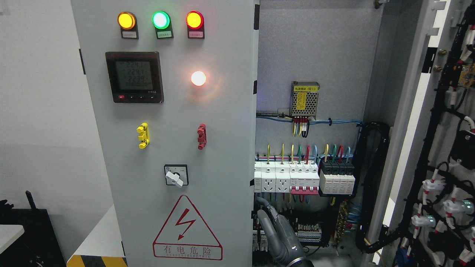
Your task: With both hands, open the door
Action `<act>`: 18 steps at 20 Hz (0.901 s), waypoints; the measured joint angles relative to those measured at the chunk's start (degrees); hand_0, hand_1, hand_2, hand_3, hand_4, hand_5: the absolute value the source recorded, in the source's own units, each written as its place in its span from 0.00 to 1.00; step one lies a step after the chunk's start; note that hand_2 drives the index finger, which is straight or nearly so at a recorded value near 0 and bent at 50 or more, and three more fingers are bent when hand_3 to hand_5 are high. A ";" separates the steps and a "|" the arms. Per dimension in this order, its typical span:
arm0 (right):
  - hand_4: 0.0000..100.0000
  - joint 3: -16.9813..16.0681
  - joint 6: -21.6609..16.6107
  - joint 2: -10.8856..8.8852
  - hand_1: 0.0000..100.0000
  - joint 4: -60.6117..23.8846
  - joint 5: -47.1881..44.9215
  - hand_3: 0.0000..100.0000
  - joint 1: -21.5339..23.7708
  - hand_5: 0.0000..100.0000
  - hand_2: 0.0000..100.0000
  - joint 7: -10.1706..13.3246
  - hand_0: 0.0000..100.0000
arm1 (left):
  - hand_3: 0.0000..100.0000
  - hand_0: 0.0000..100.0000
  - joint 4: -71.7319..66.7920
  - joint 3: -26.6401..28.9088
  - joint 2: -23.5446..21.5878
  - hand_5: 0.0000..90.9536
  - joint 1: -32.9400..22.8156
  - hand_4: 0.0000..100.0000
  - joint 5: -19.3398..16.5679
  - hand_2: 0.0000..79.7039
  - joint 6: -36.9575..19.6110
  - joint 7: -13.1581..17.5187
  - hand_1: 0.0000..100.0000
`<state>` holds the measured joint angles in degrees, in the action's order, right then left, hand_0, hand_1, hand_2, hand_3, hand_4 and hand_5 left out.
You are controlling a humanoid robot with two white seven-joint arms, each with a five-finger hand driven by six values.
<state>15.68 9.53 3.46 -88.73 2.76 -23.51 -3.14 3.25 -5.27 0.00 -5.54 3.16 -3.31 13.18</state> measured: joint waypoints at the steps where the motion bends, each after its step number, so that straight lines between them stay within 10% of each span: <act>1: 0.00 0.01 0.12 0.05 0.00 0.05 0.00 0.00 -0.10 0.00 0.00 0.00 0.50 | 0.00 0.12 0.00 0.00 0.00 0.00 0.00 0.00 0.00 0.00 0.00 0.00 0.39; 18: 0.00 0.12 1.26 0.45 0.00 1.37 -1.82 0.00 -1.57 0.00 0.00 -0.01 0.50 | 0.00 0.12 0.00 0.00 0.00 0.00 0.00 0.00 0.00 0.00 0.00 -0.14 0.39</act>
<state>15.80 10.79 3.92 -87.36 0.94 -25.08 -3.15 3.25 -5.27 0.00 -5.54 3.16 -3.31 13.04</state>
